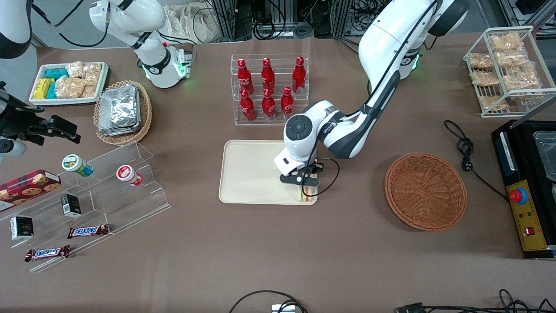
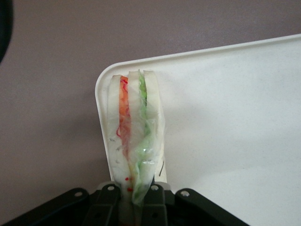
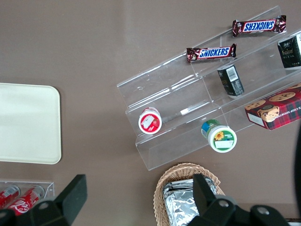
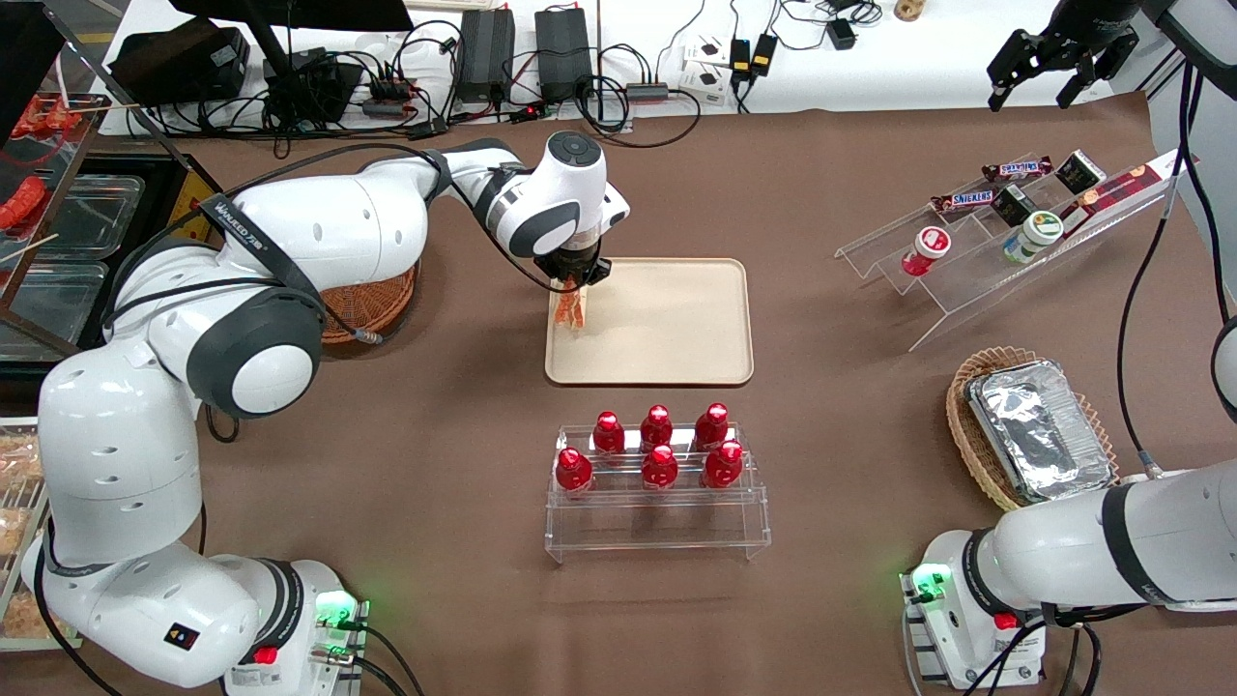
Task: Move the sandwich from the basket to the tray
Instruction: 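Lower the sandwich onto the tray and open the left gripper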
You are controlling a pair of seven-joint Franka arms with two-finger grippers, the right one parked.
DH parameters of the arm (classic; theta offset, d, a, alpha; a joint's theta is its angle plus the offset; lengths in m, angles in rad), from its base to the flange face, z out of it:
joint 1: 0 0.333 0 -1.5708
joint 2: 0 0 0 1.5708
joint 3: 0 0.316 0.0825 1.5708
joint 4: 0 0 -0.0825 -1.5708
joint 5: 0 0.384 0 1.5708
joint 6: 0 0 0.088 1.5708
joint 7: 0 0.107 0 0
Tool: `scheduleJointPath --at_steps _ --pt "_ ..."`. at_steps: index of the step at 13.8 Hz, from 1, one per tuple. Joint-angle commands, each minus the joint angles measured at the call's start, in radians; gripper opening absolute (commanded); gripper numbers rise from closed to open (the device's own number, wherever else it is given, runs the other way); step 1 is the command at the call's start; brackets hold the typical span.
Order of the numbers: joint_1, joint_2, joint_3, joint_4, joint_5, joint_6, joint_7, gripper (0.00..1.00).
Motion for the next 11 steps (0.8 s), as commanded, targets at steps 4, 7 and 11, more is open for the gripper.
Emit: scheduleJointPath --at_steps 4,7,11 --pt "-0.027 -0.029 0.047 -0.023 0.005 0.076 -0.016 1.0" --pt "-0.028 -0.095 0.088 -0.036 -0.049 0.068 -0.003 1.0" --pt "-0.016 -0.17 0.146 -0.036 -0.139 0.045 0.08 1.0"
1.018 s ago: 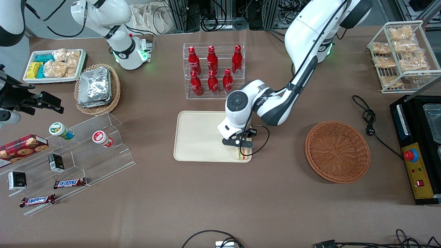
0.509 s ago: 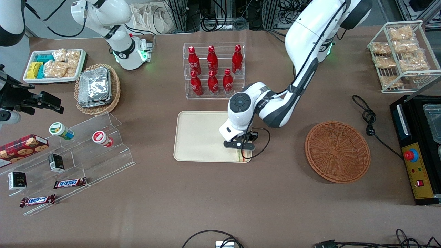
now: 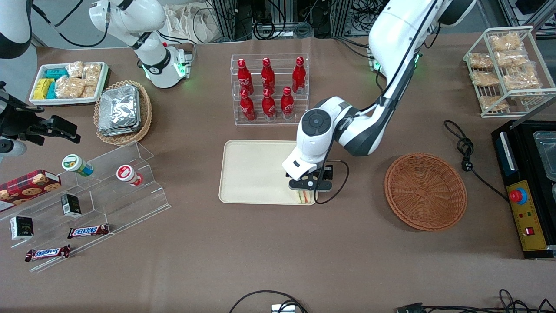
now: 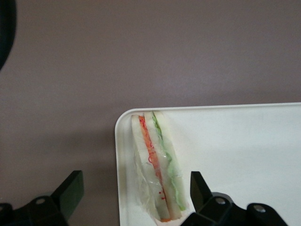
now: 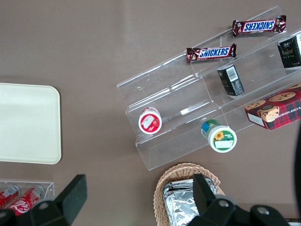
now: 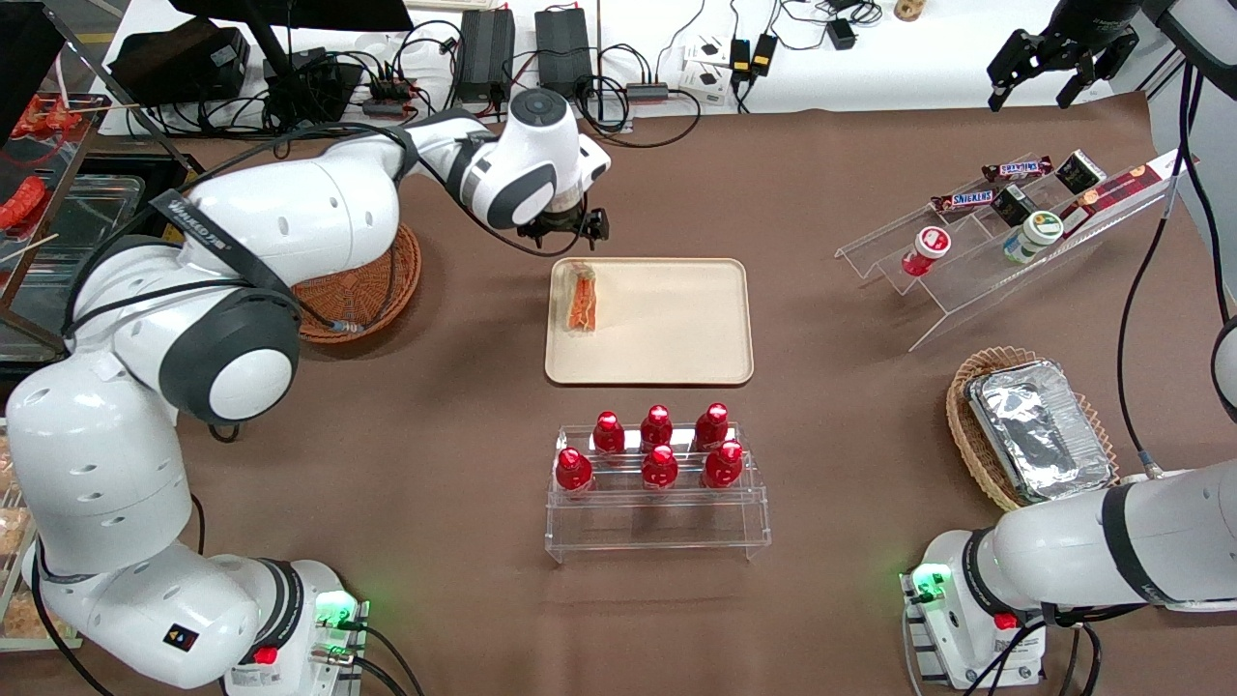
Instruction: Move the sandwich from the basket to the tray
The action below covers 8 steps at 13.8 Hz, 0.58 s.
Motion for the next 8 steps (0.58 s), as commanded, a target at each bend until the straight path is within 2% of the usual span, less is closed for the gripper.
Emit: scheduleJointPath --at_steps 1,4,8 --pt "-0.005 -0.075 0.08 -0.027 -0.07 -0.022 0.107 1.0" --pt "-0.002 -0.135 0.189 -0.029 -0.176 -0.059 0.213 1.0" --pt "0.003 -0.26 0.274 -0.024 -0.171 -0.226 0.294 1.0"
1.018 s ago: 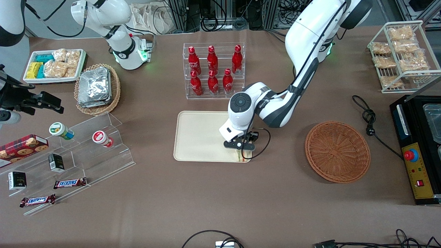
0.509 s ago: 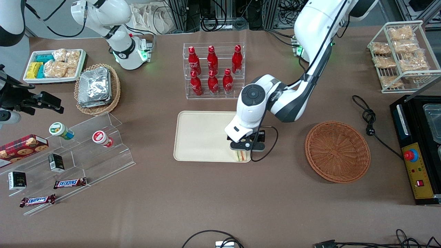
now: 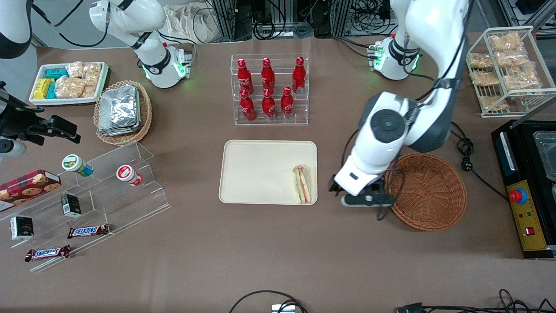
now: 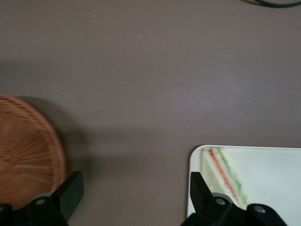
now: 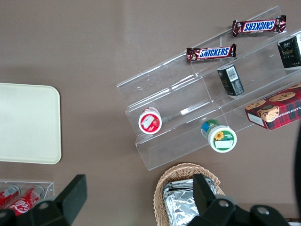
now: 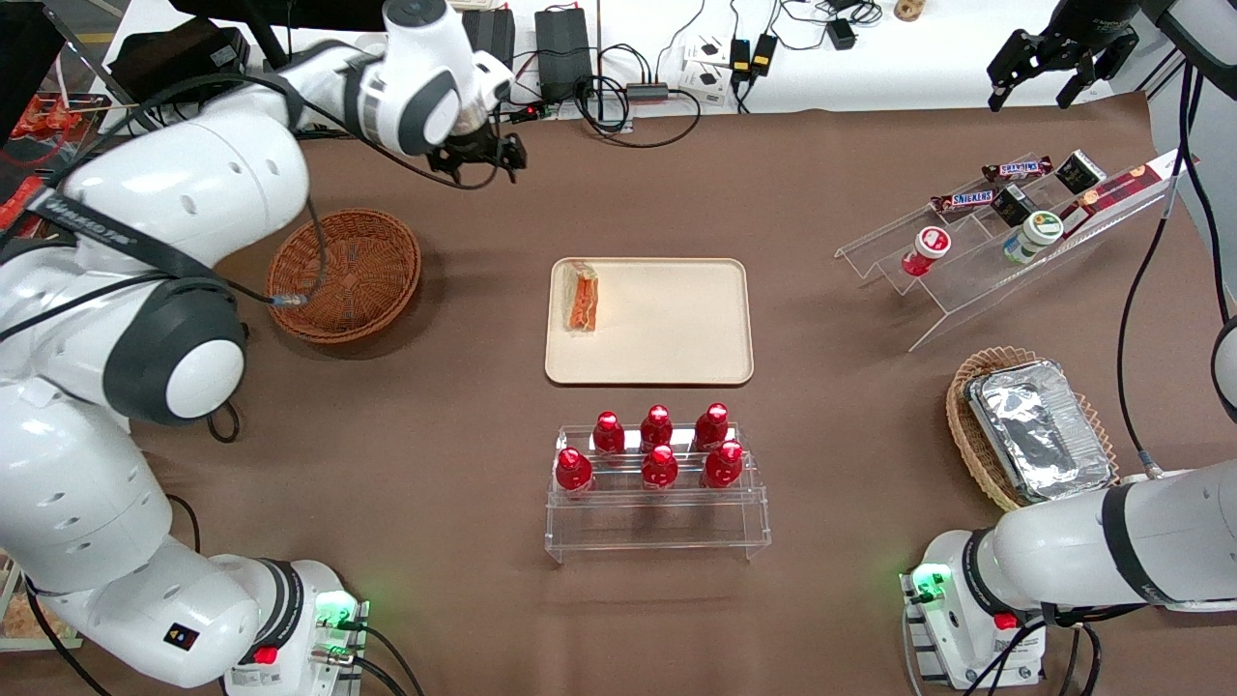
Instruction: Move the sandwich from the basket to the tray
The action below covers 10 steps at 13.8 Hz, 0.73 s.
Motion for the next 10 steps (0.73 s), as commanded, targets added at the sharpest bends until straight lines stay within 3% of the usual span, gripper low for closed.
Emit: scheduleJointPath --at_steps 1,2,5,10 --pt "0.029 -0.123 0.041 -0.025 -0.019 -0.129 0.071 1.0" --pt "0.104 -0.16 0.034 -0.03 -0.024 -0.17 0.091 1.0" --pt "0.176 -0.246 0.029 -0.028 -0.034 -0.287 0.202 1.0" --pt "0.226 -0.372 0.024 -0.027 -0.024 -0.454 0.298 1.0"
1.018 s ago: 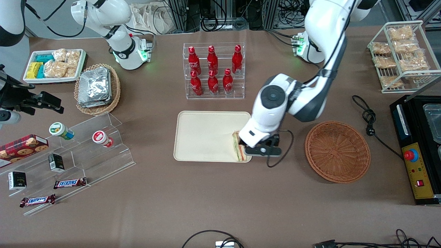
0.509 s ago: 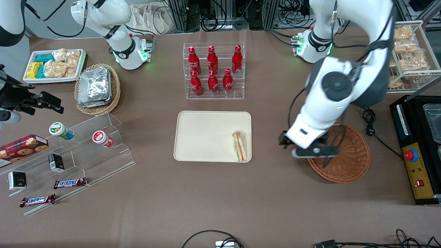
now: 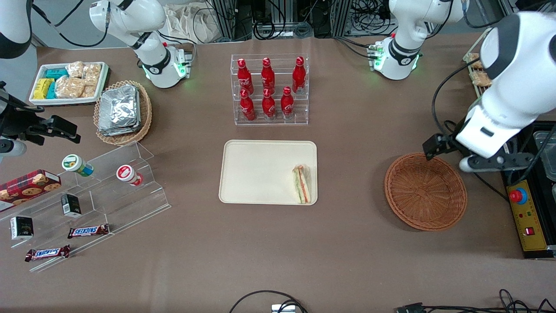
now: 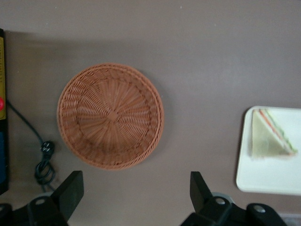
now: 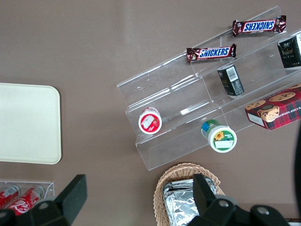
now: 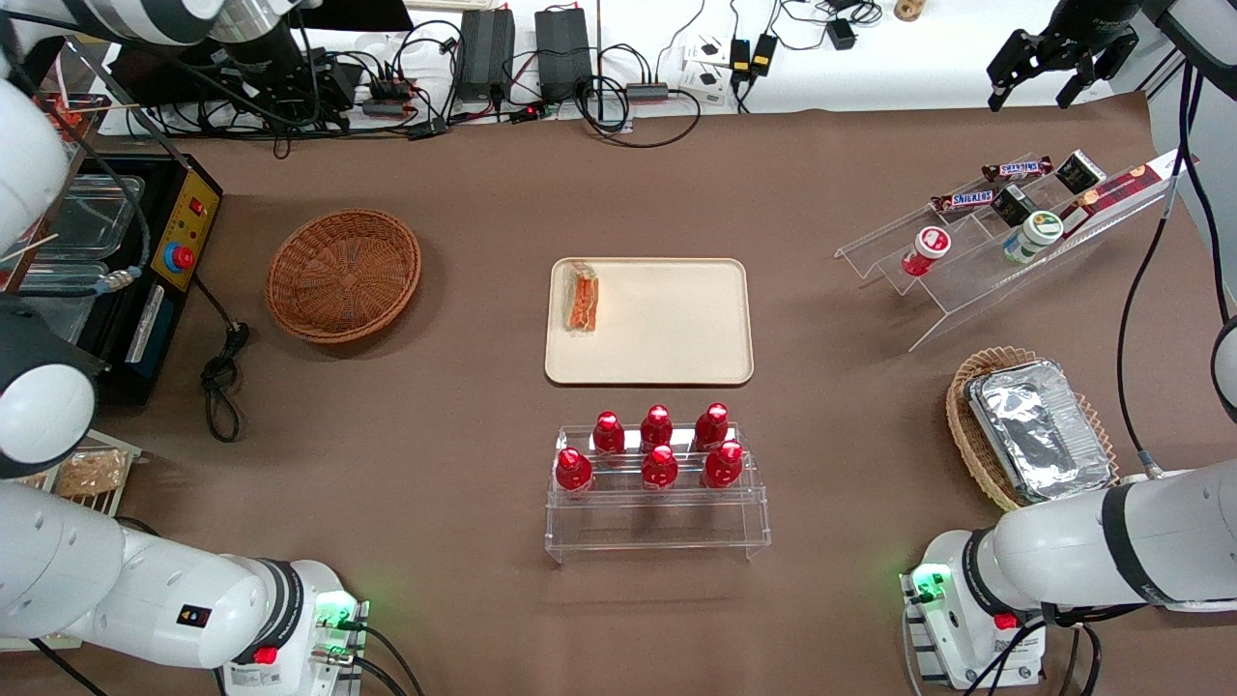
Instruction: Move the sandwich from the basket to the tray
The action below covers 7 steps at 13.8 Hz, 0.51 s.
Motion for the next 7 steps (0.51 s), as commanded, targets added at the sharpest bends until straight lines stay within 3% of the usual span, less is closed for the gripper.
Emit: scheduleJointPath --at_steps 1,7 --pt "0.013 -0.073 -0.014 -0.025 -0.002 -0.07 0.045 1.0" --pt "0.046 -0.089 -0.016 -0.02 0.0 -0.091 0.082 1.0"
